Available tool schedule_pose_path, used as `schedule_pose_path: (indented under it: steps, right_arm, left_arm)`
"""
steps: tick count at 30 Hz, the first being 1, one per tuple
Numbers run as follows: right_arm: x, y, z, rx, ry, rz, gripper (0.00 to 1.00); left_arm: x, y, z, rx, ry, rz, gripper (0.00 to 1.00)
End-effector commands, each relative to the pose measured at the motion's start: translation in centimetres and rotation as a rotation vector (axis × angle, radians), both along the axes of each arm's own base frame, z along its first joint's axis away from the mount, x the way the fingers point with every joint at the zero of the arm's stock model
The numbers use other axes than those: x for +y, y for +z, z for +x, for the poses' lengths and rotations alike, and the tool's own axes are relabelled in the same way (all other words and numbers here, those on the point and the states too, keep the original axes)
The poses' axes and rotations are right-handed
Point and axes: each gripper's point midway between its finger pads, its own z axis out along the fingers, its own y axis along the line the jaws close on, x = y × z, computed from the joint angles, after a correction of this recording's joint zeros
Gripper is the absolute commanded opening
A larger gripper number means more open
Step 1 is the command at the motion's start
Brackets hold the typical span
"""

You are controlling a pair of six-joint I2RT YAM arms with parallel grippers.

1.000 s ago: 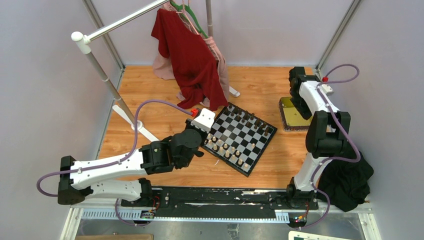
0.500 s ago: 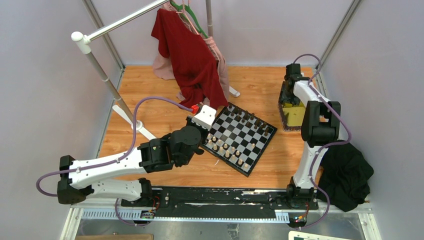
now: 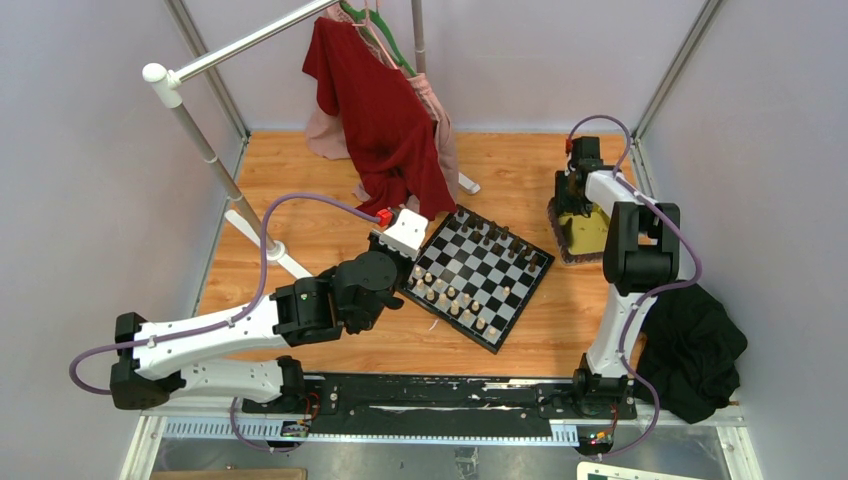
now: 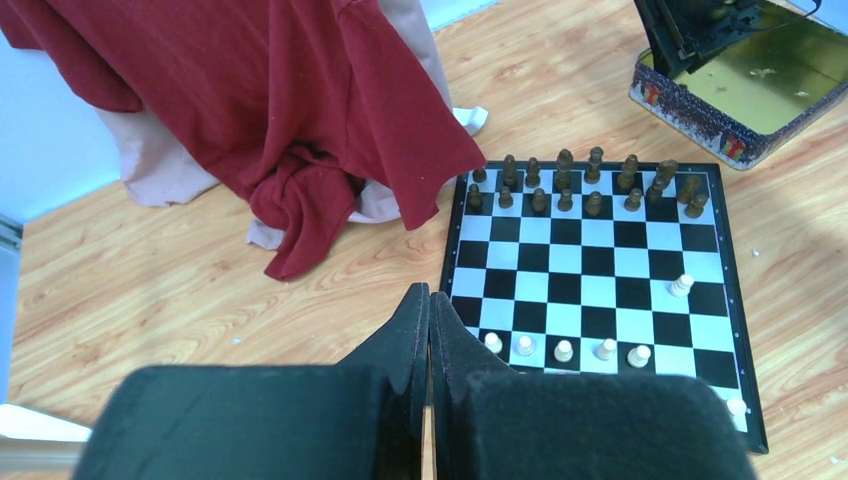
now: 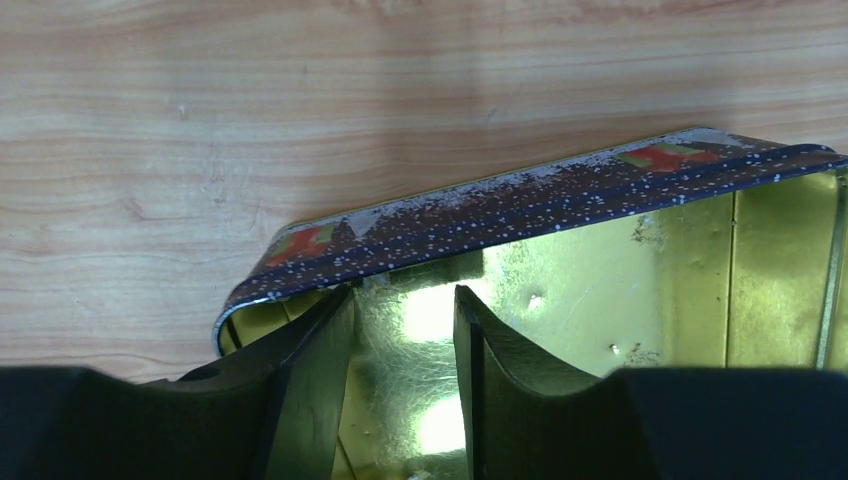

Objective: Set up the chess pieces on the board
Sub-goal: Adjust the storage box at the center of the board.

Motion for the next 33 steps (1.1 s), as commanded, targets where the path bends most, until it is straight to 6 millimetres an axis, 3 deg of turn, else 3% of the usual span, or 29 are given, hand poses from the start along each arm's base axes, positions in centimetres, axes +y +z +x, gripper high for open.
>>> schedule_pose_path:
  steps: [1, 9, 12, 18, 19, 22, 27, 33]
  right_arm:
    - [-0.4, 1.3, 0.0, -0.051, 0.066, -0.020, 0.46]
    - [-0.6, 1.0, 0.0, -0.064, 0.067, 0.032, 0.46]
    - [-1.9, 1.7, -0.1, -0.067, 0.002, -0.017, 0.37]
    - [-3.7, 6.7, 0.7, -0.189, -0.099, -0.089, 0.39]
    - [-6.0, 9.2, 0.4, -0.219, -0.185, -0.191, 0.48]
    - [-8.6, 10.7, -0.1, -0.229, -0.275, -0.288, 0.61]
    - [-11.4, 9.0, -1.0, -0.160, -0.347, -0.295, 0.65]
    - [-12.8, 5.7, -1.8, -0.089, -0.357, -0.246, 0.66]
  left_arm:
    - [-0.5, 1.3, 0.0, -0.009, -0.008, -0.030, 0.01]
    - [-2.7, 1.5, 0.4, -0.019, -0.043, -0.008, 0.01]
    - [-3.3, 1.2, 0.5, -0.017, -0.054, 0.005, 0.01]
    - [-3.6, 0.9, 0.5, -0.014, -0.058, 0.017, 0.01]
    - [-3.4, 0.8, 0.6, -0.017, -0.051, 0.020, 0.01]
    - [-3.2, 0.8, 0.7, -0.018, -0.050, 0.019, 0.01]
    - [-2.6, 0.5, 0.9, -0.005, -0.051, 0.008, 0.01]
    - [-1.8, 0.0, 1.0, 0.010, -0.041, -0.004, 0.01]
